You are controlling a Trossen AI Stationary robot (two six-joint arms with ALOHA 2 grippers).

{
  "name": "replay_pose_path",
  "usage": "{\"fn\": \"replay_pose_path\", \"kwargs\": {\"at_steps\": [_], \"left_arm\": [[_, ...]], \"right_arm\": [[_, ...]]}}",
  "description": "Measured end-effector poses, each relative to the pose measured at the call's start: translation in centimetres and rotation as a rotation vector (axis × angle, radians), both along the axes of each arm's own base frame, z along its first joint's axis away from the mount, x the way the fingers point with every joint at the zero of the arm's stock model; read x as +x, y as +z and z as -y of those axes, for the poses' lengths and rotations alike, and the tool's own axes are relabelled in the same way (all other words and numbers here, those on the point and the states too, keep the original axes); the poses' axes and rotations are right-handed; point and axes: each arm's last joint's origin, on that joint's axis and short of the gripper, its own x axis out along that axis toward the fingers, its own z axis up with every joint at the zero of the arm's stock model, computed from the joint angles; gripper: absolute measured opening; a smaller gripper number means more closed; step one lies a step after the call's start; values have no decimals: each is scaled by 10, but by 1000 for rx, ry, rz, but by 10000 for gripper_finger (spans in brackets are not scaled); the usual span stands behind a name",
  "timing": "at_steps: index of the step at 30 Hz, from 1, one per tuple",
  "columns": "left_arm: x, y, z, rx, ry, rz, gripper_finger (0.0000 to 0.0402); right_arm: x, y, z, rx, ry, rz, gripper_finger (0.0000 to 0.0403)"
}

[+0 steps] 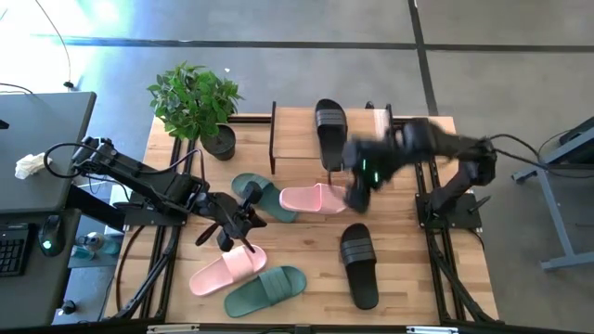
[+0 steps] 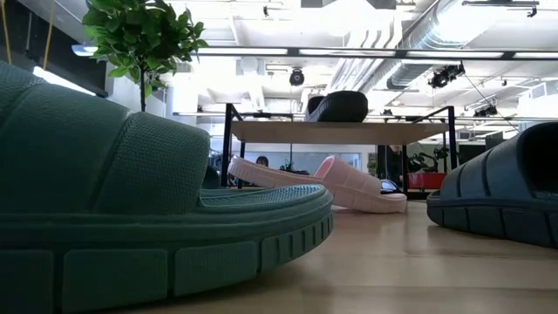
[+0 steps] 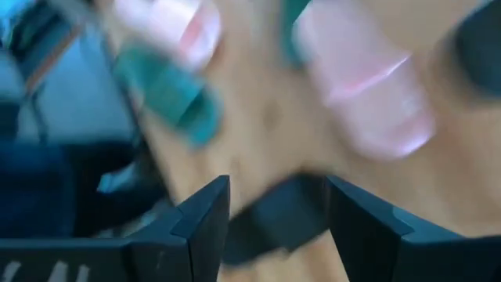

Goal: Pick and place slides into the shelf
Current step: Put the black slipper on the shelf

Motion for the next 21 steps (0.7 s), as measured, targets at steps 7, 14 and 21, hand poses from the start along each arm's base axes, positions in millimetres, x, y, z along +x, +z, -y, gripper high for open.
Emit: {"fn": "replay_pose_path", "kwargs": {"at_steps": [7, 14, 21], "left_arm": [[1, 1, -1, 36, 12, 13, 3], [1, 1, -1, 46, 0, 13, 3], [1, 1, -1, 36, 5, 13, 3]], "right_arm": [[-12, -50, -73, -81, 38, -227, 195], [-37, -119, -115, -282, -15, -434, 195], [-59, -157, -133, -363, -56, -528, 195]]}}
